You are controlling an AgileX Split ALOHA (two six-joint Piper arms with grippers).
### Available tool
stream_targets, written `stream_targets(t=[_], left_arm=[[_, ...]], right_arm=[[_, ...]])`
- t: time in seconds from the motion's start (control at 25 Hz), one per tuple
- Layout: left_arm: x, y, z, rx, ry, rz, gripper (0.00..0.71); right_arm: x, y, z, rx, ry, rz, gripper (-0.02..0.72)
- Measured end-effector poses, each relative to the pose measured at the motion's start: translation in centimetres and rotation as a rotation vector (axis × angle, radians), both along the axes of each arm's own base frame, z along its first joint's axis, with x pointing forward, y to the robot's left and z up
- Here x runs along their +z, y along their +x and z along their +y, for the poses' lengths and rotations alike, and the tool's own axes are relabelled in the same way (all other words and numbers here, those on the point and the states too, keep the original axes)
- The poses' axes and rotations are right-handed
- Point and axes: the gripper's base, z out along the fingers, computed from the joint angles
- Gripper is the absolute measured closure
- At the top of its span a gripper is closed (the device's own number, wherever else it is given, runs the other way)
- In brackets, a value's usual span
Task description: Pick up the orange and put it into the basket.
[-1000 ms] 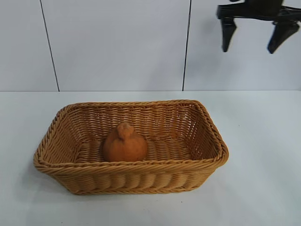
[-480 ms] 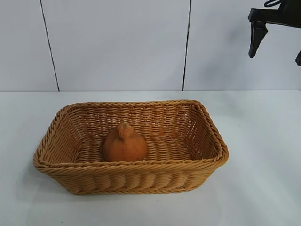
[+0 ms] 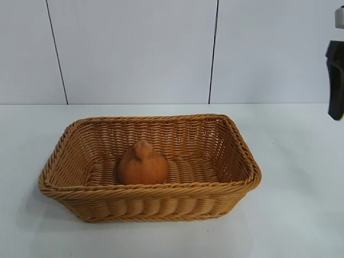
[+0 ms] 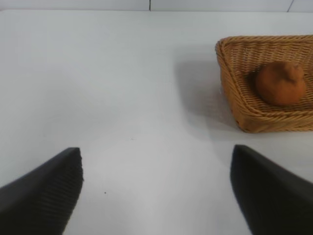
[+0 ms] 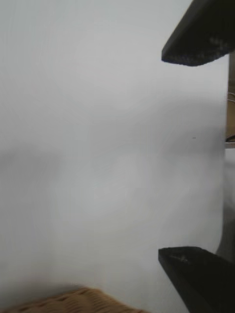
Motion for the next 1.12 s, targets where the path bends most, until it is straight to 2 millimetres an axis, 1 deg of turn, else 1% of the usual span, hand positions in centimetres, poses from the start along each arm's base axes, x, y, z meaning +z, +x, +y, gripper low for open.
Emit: stream_targets(t=[0.16, 0.24, 0.44, 0.56, 0.68, 0.92, 1.0, 1.12], left_arm=[[0.0, 0.0, 0.0, 0.0, 0.0, 0.0, 0.121], [0.0, 0.0, 0.0, 0.0, 0.0, 0.0, 0.121], [0.0, 0.0, 0.0, 0.0, 0.0, 0.001, 0.121], [0.0, 0.0, 0.0, 0.0, 0.0, 0.001, 0.121], [0.0, 0.0, 0.0, 0.0, 0.0, 0.001, 0.121], [0.0, 0.0, 0.0, 0.0, 0.0, 0.001, 0.121], [0.0, 0.0, 0.0, 0.0, 0.0, 0.001, 0.121], [0.0, 0.0, 0.0, 0.0, 0.0, 0.001, 0.121]], right_arm=[[-0.9, -4.2, -0.2, -0.001, 0.001, -0.105, 0.01], [-0.9, -6.0, -0.2, 0.002, 0.003, -0.174, 0.01], [1.3, -9.1, -0.4, 0.009, 0.008, -0.396, 0.01], [2.9, -11.3, -0.4, 0.009, 0.014, -0.567, 0.01], [4.0, -13.7, -0.5, 0.008, 0.02, -0.732, 0.01], [5.0, -18.3, -0.7, 0.007, 0.029, -1.031, 0.01], [5.0, -19.3, -0.7, 0.007, 0.031, -1.096, 0.01], [5.0, -19.6, -0.7, 0.007, 0.032, -1.113, 0.01]])
